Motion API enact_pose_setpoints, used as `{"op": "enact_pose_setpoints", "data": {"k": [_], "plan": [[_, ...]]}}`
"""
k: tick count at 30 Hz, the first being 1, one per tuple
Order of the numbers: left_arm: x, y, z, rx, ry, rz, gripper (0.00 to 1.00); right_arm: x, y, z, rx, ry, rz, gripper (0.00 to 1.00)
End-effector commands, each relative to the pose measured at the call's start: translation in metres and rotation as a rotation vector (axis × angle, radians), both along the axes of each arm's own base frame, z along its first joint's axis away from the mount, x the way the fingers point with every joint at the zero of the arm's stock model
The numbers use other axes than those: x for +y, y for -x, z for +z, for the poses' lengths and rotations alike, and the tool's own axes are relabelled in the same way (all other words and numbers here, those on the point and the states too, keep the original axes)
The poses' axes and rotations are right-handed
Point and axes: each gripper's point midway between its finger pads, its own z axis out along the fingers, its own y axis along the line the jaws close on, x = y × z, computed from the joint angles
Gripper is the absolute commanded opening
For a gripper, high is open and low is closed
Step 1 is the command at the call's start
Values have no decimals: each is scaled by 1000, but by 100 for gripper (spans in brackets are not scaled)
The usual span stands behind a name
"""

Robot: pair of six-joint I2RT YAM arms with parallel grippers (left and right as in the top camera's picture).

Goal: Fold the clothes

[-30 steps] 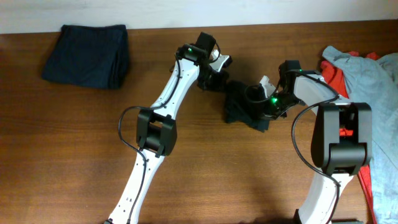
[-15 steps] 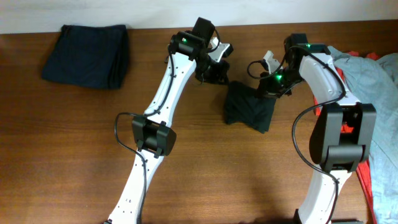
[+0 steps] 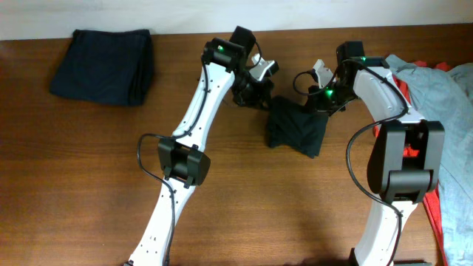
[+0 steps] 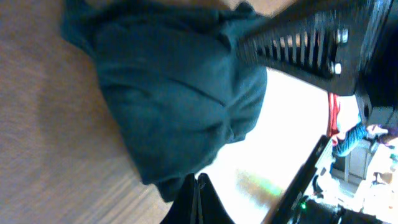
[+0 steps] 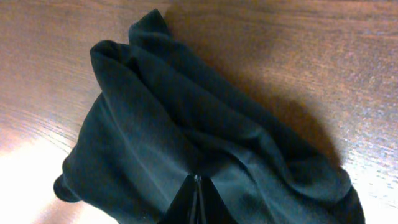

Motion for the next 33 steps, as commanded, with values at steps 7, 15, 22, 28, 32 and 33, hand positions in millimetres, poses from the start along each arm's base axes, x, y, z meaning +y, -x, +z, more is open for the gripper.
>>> {"op": "enact_pose_setpoints", "data": {"k": [7,15,22,28,32,33], "plan": [[-22,23,15,-46,9,-94,0,5,10,-10,49,-17,0,4],[-18,22,-8,-60,-90,-98,0,20,20,-2,90,-120,10,4],[-20,15,-51,-30,-118,-99,0,10,19,-24,66,-48,4,4],[6,22,-100,17,-283,-98,0,-24,1,-57,-26,117,-74,4],[23,24,-118,23,-381,-99,0,-36,-16,-53,-92,118,-103,5],[24,24,-119,23,-384,-99,0,-37,-18,-53,-100,118,-105,5]]}}
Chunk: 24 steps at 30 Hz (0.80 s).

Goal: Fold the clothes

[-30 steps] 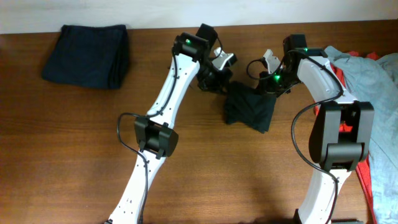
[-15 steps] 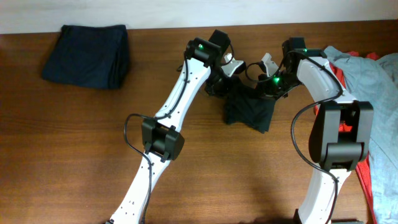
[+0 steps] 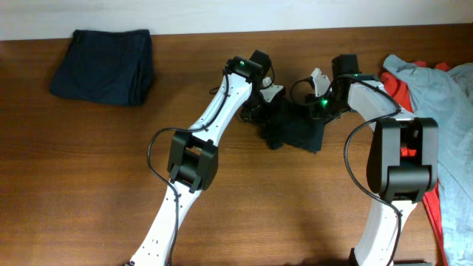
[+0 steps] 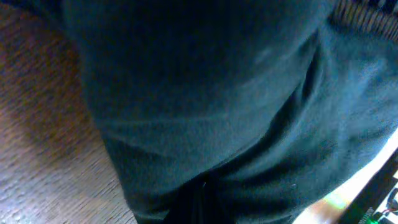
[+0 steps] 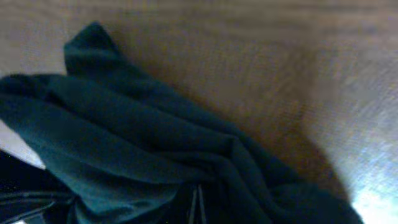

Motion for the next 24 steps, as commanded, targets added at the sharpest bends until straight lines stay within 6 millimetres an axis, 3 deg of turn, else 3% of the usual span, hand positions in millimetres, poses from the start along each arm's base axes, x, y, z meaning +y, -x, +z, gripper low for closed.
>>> {"op": "enact_pose_setpoints", "data": {"k": [1,4,8,11,15,18,19,24], "plan": [[28,4,-32,-7,-169,-22,0,-32,-9,-9,-21,91,-69,9],[28,4,-32,-6,-170,-23,0,-32,-10,-8,-26,86,-69,11],[26,2,-20,-20,-157,-14,0,-17,-11,5,-43,0,-28,16],[19,-10,9,-97,-112,-7,0,-3,-18,38,-89,-99,18,24],[7,-30,36,-210,-47,2,0,3,-22,83,-104,-176,31,26],[-1,-44,40,-274,-9,7,1,6,6,101,-3,-181,44,25],[-2,-46,41,-284,-3,9,1,7,13,101,18,-180,56,25],[-10,-58,46,-330,33,18,1,7,61,84,212,-173,84,4]]}}
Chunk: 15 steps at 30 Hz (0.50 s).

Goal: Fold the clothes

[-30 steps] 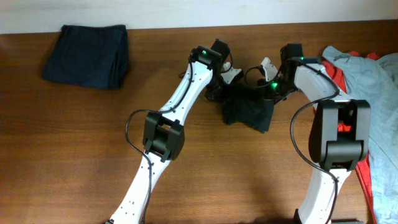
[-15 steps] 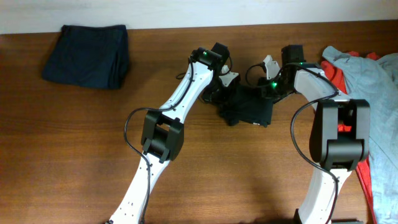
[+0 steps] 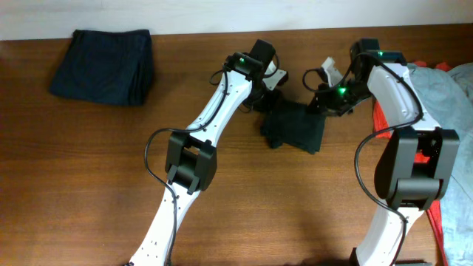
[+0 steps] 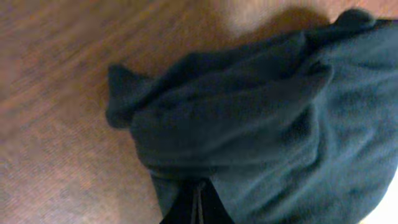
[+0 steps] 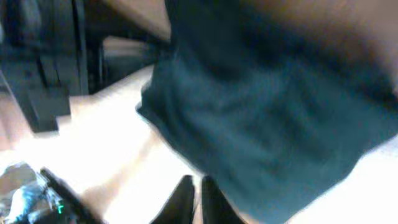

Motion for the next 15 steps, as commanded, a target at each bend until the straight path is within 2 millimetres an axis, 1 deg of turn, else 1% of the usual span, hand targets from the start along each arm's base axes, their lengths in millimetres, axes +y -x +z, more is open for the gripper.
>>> {"op": "enact_pose_setpoints", "data": {"k": [1,3,4,7,8,9,10,12,15], "plan": [[-2,-7,24,-51,32,4,1,0,19,-5,38,-2,34,4],[-4,-9,25,-53,41,19,1,1,29,-19,76,-6,35,4],[-5,-11,27,-61,45,19,1,1,36,-29,94,-8,35,4],[-5,-11,27,-61,48,18,0,2,44,-48,105,-8,34,4],[-6,-10,28,-59,51,16,1,2,47,-59,100,-8,34,4],[-6,-10,28,-60,51,16,1,2,48,-65,94,-7,34,4],[-6,-11,28,-61,52,17,1,2,50,-77,80,-6,34,4],[-5,-12,27,-64,44,20,1,2,53,-89,65,-5,34,4],[1,-12,24,-69,9,29,1,3,57,-98,60,-4,34,4]]}}
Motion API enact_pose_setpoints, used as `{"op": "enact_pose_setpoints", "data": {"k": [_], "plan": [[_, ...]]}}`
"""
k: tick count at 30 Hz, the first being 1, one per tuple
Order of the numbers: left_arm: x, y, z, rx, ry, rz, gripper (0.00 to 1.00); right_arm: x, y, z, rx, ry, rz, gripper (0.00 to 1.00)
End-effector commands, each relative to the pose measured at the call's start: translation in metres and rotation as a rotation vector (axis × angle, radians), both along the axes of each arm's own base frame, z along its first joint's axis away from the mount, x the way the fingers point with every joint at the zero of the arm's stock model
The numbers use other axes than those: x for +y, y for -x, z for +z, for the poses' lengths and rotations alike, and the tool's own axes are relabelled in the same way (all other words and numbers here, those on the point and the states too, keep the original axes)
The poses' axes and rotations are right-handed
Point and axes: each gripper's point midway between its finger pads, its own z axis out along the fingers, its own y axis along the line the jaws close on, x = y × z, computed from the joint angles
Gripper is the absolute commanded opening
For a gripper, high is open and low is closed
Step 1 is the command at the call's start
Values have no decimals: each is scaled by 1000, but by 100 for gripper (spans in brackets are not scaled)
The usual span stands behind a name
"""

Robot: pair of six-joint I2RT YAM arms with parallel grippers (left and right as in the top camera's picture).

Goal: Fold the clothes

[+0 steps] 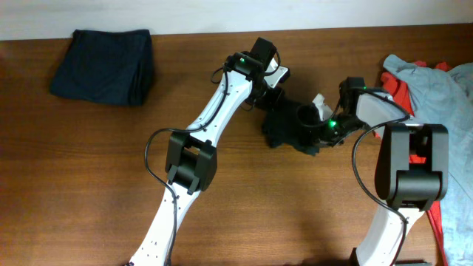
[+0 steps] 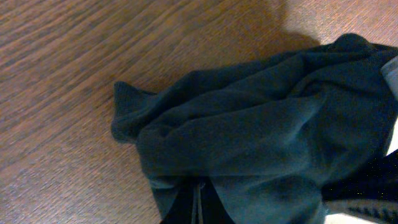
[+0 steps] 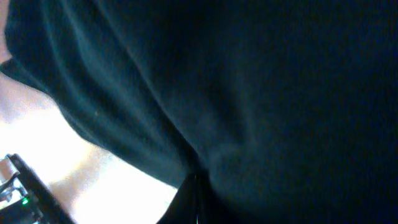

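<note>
A dark teal garment [image 1: 289, 131] lies crumpled on the wooden table [image 1: 244, 199], a little right of centre. My left gripper [image 1: 270, 96] is at its far left corner; in the left wrist view that gripper [image 2: 198, 202] is shut on a fold of the bunched cloth [image 2: 261, 137]. My right gripper [image 1: 309, 120] is low over the garment's right part. In the right wrist view its jaws [image 3: 195, 196] are closed together in the dark cloth [image 3: 280, 93], which fills nearly the whole frame.
A folded dark navy garment [image 1: 103, 66] lies at the table's far left corner. A heap of grey-blue [image 1: 432, 85] and red [image 1: 403, 92] clothes sits at the right edge, close behind the right arm.
My right gripper stood at the garment's far right edge with its jaws slightly parted; now it is lower over the garment's right part and shut on the cloth. The left gripper has hardly moved.
First both grippers were shut on the bunched garment at mid-table. Then they stood closer together with the cloth crumpled between them. After that the right gripper had come off at the far right edge. Now it grips the cloth again while the left keeps its hold.
</note>
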Motion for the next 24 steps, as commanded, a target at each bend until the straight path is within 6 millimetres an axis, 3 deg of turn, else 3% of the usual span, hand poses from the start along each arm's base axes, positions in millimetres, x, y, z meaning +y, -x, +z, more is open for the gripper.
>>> {"op": "enact_pose_setpoints", "data": {"k": [1,4,6,7,10,15,17,19,24], "plan": [[7,-5,22,-41,-18,25,0,-3,10,-8,9,17,7,4],[9,-11,50,-86,9,35,0,-2,8,-6,7,12,3,4],[13,-17,91,-154,47,47,1,-2,6,0,7,6,2,4],[15,-18,101,-174,48,52,3,-1,3,4,6,-2,2,4],[23,-17,122,-209,34,68,39,3,-8,26,-5,-31,0,4],[28,-3,106,-115,4,78,64,-1,-31,74,-40,-28,-5,9],[30,2,94,-77,-16,75,85,-6,-35,90,-41,-25,-20,9],[28,5,83,-54,-30,69,92,-14,-38,97,-43,-22,-37,12],[23,14,46,15,-73,52,92,-43,-36,98,-18,-8,-107,14]]}}
